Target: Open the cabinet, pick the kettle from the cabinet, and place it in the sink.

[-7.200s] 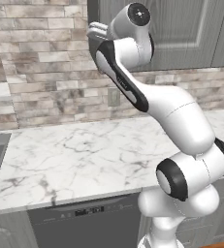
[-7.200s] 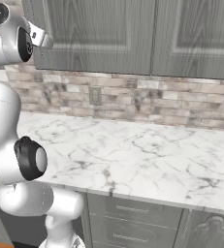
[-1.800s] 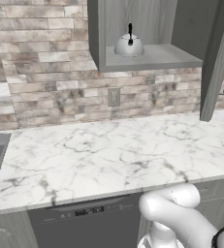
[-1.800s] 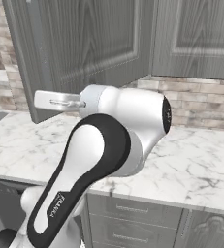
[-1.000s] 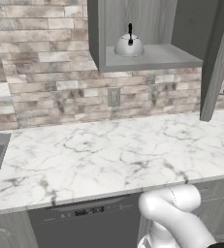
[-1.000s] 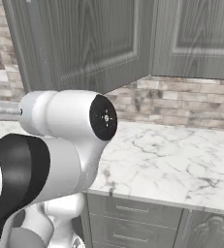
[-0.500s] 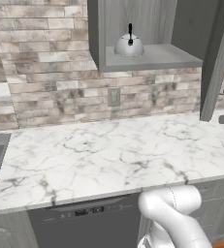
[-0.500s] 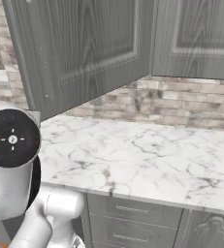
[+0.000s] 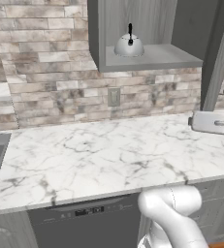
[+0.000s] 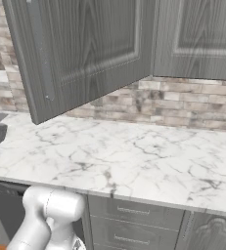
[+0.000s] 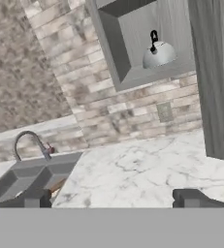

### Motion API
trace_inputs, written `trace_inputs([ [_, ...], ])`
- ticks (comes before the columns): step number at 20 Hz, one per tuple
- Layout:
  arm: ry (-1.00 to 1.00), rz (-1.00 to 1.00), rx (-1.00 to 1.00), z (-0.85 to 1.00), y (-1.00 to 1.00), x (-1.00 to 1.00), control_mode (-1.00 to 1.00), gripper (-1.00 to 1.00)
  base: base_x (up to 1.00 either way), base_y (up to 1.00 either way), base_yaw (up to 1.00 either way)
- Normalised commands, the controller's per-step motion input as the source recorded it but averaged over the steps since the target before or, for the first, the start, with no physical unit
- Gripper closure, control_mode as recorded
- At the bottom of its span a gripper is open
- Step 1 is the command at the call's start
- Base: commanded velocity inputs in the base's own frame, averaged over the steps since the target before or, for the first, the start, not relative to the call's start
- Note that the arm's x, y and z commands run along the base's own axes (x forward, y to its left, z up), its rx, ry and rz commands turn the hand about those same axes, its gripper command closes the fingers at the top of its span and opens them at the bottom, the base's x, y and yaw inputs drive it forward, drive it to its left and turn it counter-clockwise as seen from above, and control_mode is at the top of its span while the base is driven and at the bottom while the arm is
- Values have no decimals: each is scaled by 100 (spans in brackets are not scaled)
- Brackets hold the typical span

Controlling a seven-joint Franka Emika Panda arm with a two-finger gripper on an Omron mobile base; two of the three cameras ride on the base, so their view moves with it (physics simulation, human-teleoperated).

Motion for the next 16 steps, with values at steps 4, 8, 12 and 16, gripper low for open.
trace_inputs([
  [4, 18, -50, -12, 0, 19, 8, -100, -100, 0, 0, 0],
  [8, 22, -55, -14, 0, 16, 16, -100, -100, 0, 0, 0],
  [12, 18, -49, -10, 0, 4, 26, -100, -100, 0, 0, 0],
  [16, 12, -34, -1, 0, -10, 25, -100, -100, 0, 0, 0],
])
